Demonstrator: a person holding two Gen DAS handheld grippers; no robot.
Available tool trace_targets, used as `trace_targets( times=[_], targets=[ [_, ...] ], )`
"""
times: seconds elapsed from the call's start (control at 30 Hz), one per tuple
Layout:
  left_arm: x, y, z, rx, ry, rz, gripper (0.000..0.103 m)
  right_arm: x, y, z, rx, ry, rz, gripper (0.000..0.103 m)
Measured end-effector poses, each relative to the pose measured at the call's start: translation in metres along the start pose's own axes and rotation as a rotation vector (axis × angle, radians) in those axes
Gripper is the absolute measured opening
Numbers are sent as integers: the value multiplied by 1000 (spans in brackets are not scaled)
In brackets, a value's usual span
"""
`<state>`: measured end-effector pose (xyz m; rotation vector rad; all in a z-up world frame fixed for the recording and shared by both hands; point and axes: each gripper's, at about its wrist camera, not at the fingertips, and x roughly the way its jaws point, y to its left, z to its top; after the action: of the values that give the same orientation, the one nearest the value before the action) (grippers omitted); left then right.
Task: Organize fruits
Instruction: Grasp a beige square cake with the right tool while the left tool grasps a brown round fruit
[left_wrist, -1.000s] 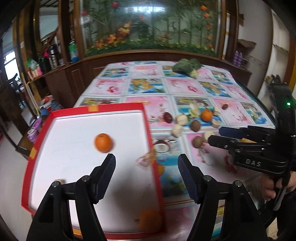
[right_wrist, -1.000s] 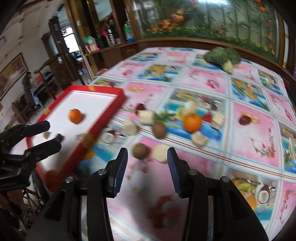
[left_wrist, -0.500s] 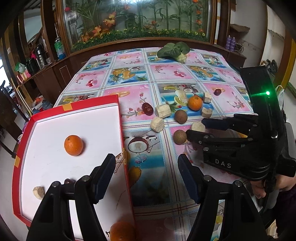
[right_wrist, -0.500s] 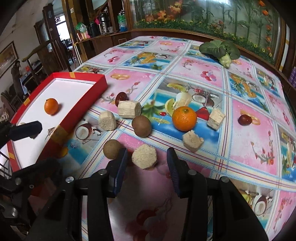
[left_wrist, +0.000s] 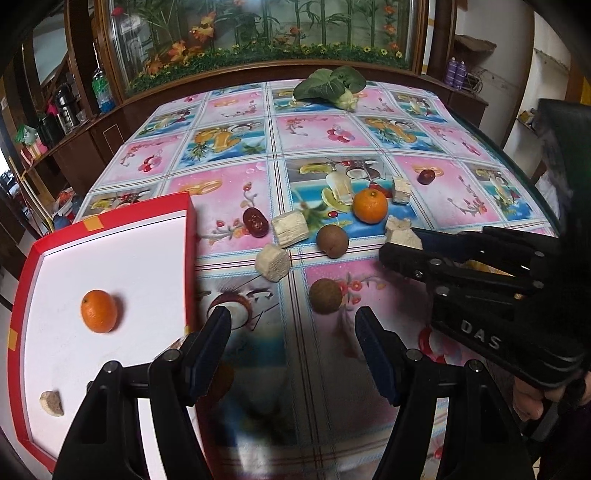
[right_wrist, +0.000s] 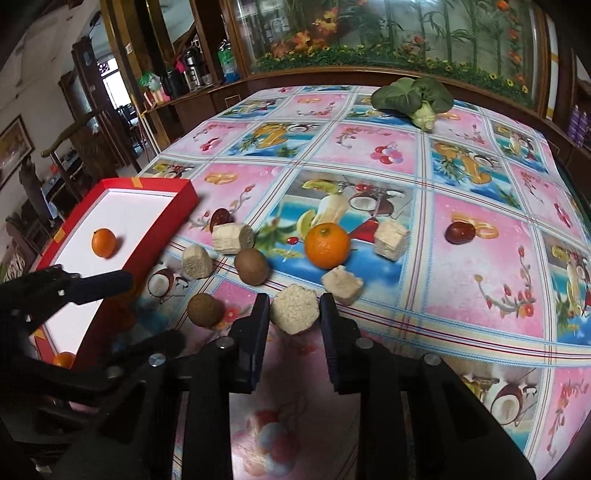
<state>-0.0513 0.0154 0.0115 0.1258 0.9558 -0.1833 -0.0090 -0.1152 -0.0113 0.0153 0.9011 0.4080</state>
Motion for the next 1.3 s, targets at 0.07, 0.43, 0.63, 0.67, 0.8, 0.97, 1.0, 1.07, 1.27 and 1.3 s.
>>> trace_targets(
  times=[0.07, 0.43, 0.63, 0.67, 0.8, 0.97, 1.0, 1.07, 1.27, 1.3],
  targets=[
    [7, -1, 2, -13, 12, 3, 68, -1, -2, 1, 5, -3, -2, 30],
    [25, -6, 6, -31, 32, -40, 30, -3, -3, 1, 16, -4, 15, 30],
    [24, 0, 7, -50, 21, -63, 22, -1, -4, 1, 20, -1, 16, 30],
    [24, -1, 7, -48, 20, -62, 22, -1, -4, 1, 21, -3, 20, 30],
    [14, -2, 5, -49, 2, -75, 22, -5, 0, 1, 11, -32, 44, 30],
    [-8, 4, 2, -48, -52, -73, 22, -9, 11, 2, -11, -59, 84, 30],
    [-12, 6, 1, -50, -61, -68, 22, -9, 14, 2, -13, -63, 94, 30],
    [-18, 14, -3, -66, -68, -66, 22, -8, 20, 3, -14, -63, 106, 30],
    [-35, 45, -12, -127, -102, -40, 22, -5, 47, 7, -21, -85, 154, 30],
    [-39, 49, -14, -136, -110, -35, 22, -4, 54, 8, -24, -87, 168, 30]
  ],
)
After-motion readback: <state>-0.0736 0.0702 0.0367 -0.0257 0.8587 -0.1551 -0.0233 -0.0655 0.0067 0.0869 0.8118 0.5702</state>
